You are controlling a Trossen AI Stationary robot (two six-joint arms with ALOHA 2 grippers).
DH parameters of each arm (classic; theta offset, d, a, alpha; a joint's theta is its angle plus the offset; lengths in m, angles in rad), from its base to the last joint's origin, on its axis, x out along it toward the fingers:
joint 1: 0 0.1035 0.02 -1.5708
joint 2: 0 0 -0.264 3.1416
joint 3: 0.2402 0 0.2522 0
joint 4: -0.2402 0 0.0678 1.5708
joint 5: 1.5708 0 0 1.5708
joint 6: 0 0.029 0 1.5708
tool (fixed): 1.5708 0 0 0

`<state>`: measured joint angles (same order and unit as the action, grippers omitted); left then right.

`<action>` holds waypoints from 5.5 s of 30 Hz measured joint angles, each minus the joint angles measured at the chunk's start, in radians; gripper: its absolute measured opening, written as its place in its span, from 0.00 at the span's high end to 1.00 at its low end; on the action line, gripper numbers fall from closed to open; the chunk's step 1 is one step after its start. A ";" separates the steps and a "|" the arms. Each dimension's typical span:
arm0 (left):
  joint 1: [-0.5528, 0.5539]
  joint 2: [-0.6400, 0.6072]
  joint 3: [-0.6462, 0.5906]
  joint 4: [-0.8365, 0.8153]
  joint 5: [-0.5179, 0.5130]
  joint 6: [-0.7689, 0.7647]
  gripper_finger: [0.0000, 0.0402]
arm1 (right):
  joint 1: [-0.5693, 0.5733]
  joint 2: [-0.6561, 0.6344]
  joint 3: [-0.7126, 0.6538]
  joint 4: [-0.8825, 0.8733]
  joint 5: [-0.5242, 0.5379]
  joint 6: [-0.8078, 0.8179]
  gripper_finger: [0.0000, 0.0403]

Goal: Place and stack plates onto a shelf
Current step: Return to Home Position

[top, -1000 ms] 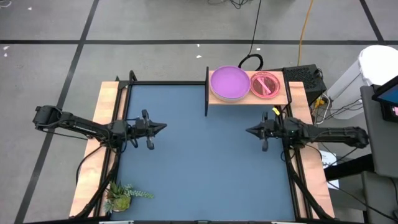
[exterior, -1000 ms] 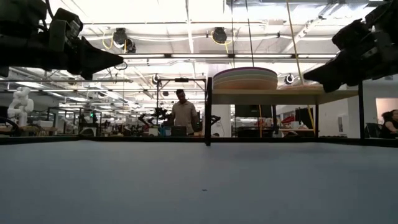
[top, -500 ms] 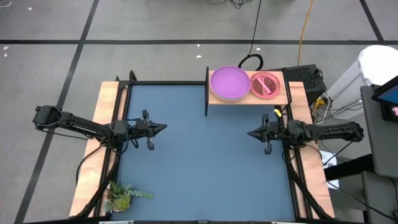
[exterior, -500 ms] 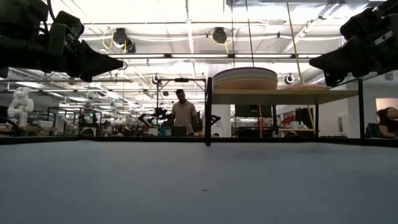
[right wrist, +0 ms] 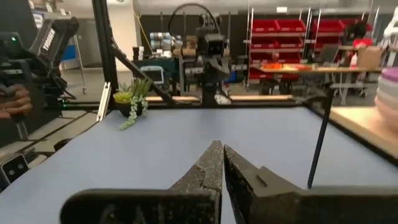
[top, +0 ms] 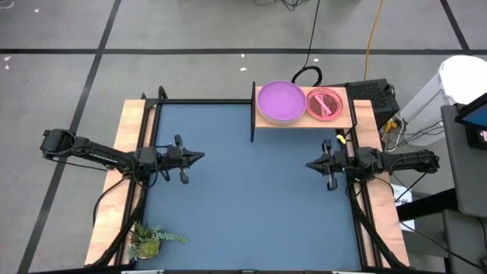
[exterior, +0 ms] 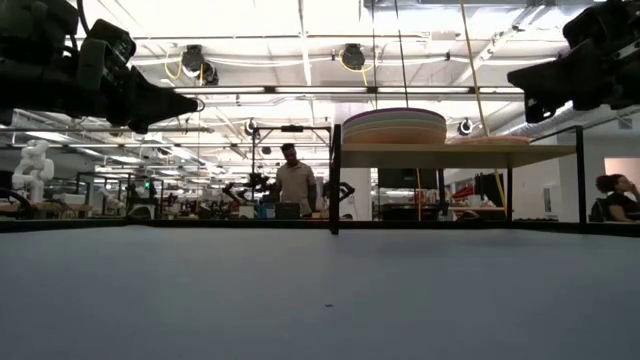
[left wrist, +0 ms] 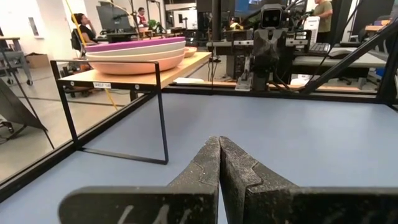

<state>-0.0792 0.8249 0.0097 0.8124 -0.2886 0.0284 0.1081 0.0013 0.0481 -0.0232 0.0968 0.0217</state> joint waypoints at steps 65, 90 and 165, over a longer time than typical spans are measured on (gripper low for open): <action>-0.037 -0.016 0.000 -0.040 0.123 -0.012 1.00 | -0.004 0.014 -0.033 0.062 0.030 -0.034 1.00; 0.064 -0.579 0.000 -0.546 0.229 0.002 1.00 | -0.004 0.014 -0.033 0.064 0.030 -0.034 1.00; 0.078 -0.819 0.000 -0.764 0.245 -0.006 1.00 | -0.004 0.014 -0.033 0.065 0.030 -0.034 1.00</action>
<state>-0.0010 0.0063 0.0093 0.0487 -0.0441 0.0219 0.1039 0.0154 0.0151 0.0414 0.1267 -0.0120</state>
